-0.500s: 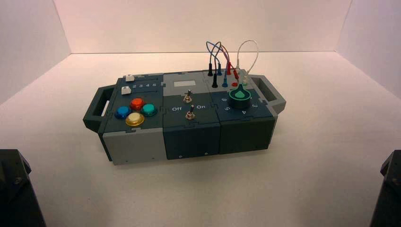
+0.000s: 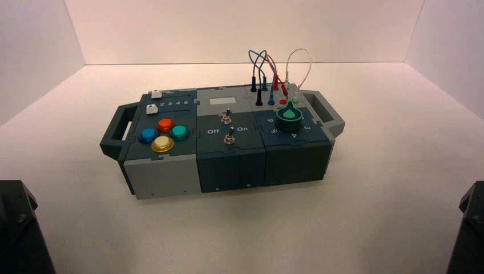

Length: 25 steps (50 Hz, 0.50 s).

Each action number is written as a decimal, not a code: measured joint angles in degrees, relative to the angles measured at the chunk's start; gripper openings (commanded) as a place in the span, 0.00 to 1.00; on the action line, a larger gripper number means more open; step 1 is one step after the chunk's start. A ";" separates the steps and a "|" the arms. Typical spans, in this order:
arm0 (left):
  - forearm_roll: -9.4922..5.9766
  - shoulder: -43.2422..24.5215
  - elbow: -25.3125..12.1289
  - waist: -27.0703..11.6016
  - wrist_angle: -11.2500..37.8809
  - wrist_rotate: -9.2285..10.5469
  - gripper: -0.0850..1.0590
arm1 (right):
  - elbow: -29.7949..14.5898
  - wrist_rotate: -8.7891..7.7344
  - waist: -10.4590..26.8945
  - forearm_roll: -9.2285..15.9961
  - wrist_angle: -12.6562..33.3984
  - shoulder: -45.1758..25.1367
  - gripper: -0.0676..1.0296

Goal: Pull the black wire.

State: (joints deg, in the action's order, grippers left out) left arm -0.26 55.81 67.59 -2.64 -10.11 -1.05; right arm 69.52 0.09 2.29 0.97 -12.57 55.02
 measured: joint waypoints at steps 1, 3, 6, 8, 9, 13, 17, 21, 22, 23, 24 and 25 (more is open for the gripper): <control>0.00 0.00 0.09 0.00 0.00 -0.09 0.05 | 0.00 0.00 0.09 0.09 0.09 0.00 0.04; 0.00 0.09 -0.09 0.00 1.05 0.00 0.05 | 0.00 0.00 1.23 0.35 1.14 0.00 0.04; -0.09 0.09 -0.26 -0.44 2.11 0.09 0.05 | -0.26 0.00 2.99 0.35 2.81 -0.09 0.04; -0.35 0.09 -0.26 -0.97 2.81 0.09 0.05 | -0.88 0.09 4.48 0.44 4.39 -0.26 0.04; -0.35 0.00 -0.35 -1.23 3.08 0.09 0.05 | -1.05 0.09 4.75 0.44 4.75 -0.35 0.04; -0.62 0.00 -0.44 -3.78 5.27 0.18 0.05 | -3.43 0.09 9.67 0.70 10.72 -0.88 0.05; -0.79 -0.09 -0.53 -6.77 7.38 0.44 0.05 | -4.75 0.09 13.45 1.41 15.73 -1.58 0.17; -1.05 -0.18 -0.62 -9.32 8.96 0.53 0.05 | -5.36 0.18 17.49 2.72 20.13 -2.64 0.30; -1.05 -0.18 -0.62 -10.11 9.49 0.53 0.05 | -5.36 0.18 18.11 3.16 20.83 -2.81 0.33; -1.05 -0.18 -0.62 -11.43 10.46 0.53 0.05 | -5.36 0.18 18.81 3.87 21.62 -3.08 0.35; -1.05 -0.18 -0.62 -12.13 11.07 0.53 0.05 | -5.36 0.26 19.95 5.01 22.85 -3.52 0.37; -1.05 -0.18 -0.62 -12.30 11.16 0.53 0.05 | -5.36 0.26 19.95 5.01 22.85 -3.52 0.37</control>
State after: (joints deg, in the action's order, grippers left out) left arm -1.32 55.63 66.97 -14.94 1.05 -0.53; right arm 64.16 0.35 22.24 5.98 10.28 51.50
